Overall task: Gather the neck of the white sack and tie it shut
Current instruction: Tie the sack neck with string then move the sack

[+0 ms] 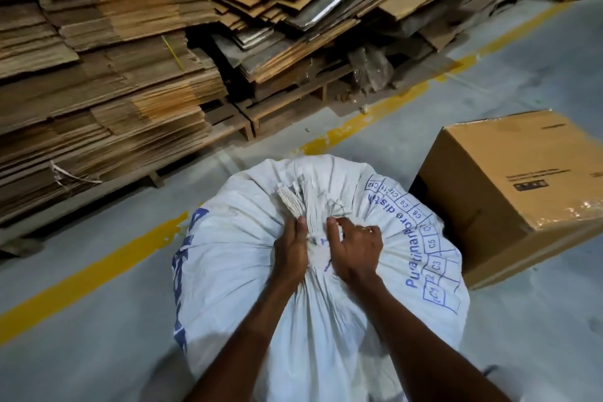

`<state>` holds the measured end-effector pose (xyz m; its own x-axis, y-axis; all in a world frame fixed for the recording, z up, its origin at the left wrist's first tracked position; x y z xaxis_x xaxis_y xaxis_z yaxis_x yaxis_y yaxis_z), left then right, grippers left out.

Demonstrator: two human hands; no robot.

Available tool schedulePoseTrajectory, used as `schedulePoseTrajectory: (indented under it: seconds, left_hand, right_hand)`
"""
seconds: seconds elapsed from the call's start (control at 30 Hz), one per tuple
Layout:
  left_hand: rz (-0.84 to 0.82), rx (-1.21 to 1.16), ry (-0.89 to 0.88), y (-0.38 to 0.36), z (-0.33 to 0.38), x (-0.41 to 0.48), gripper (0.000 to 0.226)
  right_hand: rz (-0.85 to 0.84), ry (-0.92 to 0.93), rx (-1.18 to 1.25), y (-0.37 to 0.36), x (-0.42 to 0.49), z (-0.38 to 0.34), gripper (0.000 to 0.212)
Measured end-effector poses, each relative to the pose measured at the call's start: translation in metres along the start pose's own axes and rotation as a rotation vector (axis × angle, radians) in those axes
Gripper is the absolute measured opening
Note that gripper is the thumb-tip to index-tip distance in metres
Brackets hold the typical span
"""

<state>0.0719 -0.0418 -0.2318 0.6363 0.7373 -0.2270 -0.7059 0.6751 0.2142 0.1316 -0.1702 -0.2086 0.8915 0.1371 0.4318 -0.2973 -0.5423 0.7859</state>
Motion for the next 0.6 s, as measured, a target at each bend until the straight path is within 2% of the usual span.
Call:
schedulePoseTrajectory:
  seconds: [0.03, 0.13, 0.2, 0.27, 0.3, 0.37, 0.47, 0.6]
  left_hand:
    - [0.029, 0.007, -0.101, 0.003, 0.010, -0.005, 0.042]
    - [-0.011, 0.115, -0.315, 0.007, 0.032, -0.010, 0.059]
    - [0.050, 0.327, -0.391, 0.002, 0.033, -0.005, 0.052]
    - [0.253, 0.422, -0.326, -0.003, 0.034, -0.001, 0.045]
    - [0.344, 0.400, -0.286, -0.006, 0.038, -0.001, 0.050]
    - [0.424, 0.344, -0.212, -0.010, 0.055, 0.003, 0.060]
    - [0.425, 0.358, -0.119, -0.003, 0.105, 0.011, 0.059]
    - [0.433, 0.396, -0.086, 0.035, 0.189, 0.014, 0.060]
  right_hand:
    - [-0.024, -0.009, -0.039, 0.001, 0.007, -0.002, 0.078]
    - [-0.138, -0.036, -0.083, -0.007, 0.028, -0.011, 0.076]
    - [-0.187, -0.186, -0.043, -0.015, 0.036, -0.012, 0.082]
    - [-0.236, -0.340, 0.020, -0.020, 0.040, -0.012, 0.080]
    - [-0.269, -0.406, 0.050, -0.018, 0.043, -0.014, 0.078]
    - [-0.307, -0.495, 0.095, -0.006, 0.058, -0.022, 0.076]
    - [-0.337, -0.556, 0.126, 0.026, 0.094, -0.045, 0.071]
    - [-0.407, -0.536, 0.148, 0.076, 0.141, -0.106, 0.070]
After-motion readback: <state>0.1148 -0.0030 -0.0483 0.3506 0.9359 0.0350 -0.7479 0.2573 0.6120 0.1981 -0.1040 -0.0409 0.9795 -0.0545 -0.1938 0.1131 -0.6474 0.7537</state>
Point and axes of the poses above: each hand's wrist, its own x-axis towards the middle knuckle, its own y-axis out of the back of the hand, z = x × y, the point moved 3 cm from there along x, towards the middle knuckle, and after that the axes turned 9 degrees about z, right-handed, at the moved point
